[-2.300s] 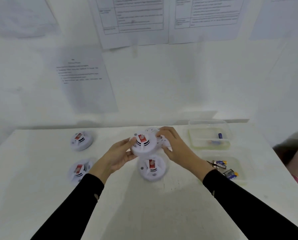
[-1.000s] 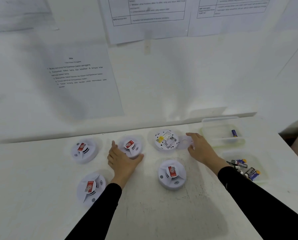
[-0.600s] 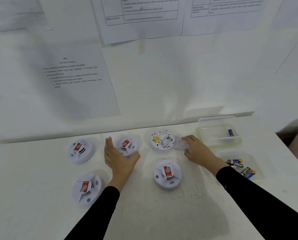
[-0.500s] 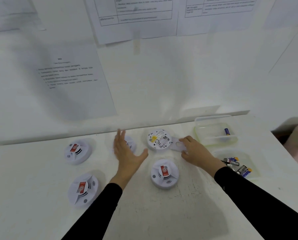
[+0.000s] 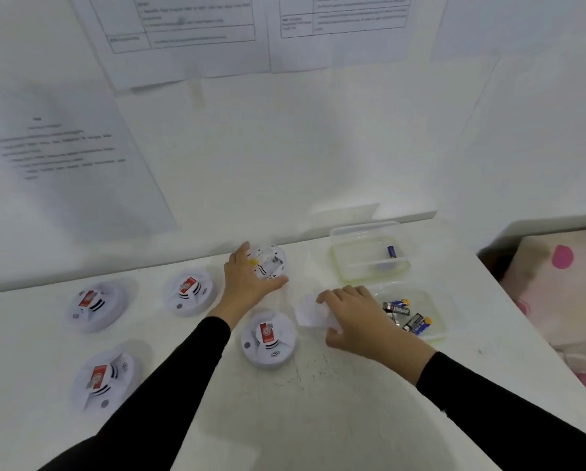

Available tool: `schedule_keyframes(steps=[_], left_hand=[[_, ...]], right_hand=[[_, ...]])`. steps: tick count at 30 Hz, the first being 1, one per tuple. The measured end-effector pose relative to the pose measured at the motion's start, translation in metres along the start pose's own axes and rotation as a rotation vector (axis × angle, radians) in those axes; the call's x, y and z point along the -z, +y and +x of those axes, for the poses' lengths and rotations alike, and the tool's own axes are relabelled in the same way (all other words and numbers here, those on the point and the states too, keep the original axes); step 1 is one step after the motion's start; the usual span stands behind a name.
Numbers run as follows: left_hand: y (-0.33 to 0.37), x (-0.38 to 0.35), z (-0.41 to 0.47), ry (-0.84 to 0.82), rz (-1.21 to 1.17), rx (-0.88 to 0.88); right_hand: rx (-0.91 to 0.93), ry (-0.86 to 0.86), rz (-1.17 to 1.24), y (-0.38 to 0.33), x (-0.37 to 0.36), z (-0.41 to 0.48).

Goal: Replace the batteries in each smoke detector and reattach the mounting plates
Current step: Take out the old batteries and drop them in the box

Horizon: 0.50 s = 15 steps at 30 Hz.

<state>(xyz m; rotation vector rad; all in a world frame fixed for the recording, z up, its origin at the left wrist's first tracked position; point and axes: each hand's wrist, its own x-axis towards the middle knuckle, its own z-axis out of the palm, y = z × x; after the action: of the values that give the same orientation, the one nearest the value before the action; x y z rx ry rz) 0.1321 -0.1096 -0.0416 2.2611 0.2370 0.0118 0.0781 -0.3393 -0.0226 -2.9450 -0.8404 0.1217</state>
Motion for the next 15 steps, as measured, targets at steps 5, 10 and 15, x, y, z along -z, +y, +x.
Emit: schedule_keyframes(steps=[5, 10, 15], left_hand=[[0.022, -0.001, -0.018, 0.0, -0.118, -0.064], [0.041, -0.021, -0.043, -0.058, -0.125, -0.108], [0.053, -0.036, -0.057, -0.024, -0.216, -0.113]], right_hand=[[0.317, -0.011, -0.005, 0.011, -0.02, -0.057], [0.462, 0.006, -0.129, 0.026, -0.044, -0.073], [0.437, 0.306, 0.209, 0.051, -0.001, -0.045]])
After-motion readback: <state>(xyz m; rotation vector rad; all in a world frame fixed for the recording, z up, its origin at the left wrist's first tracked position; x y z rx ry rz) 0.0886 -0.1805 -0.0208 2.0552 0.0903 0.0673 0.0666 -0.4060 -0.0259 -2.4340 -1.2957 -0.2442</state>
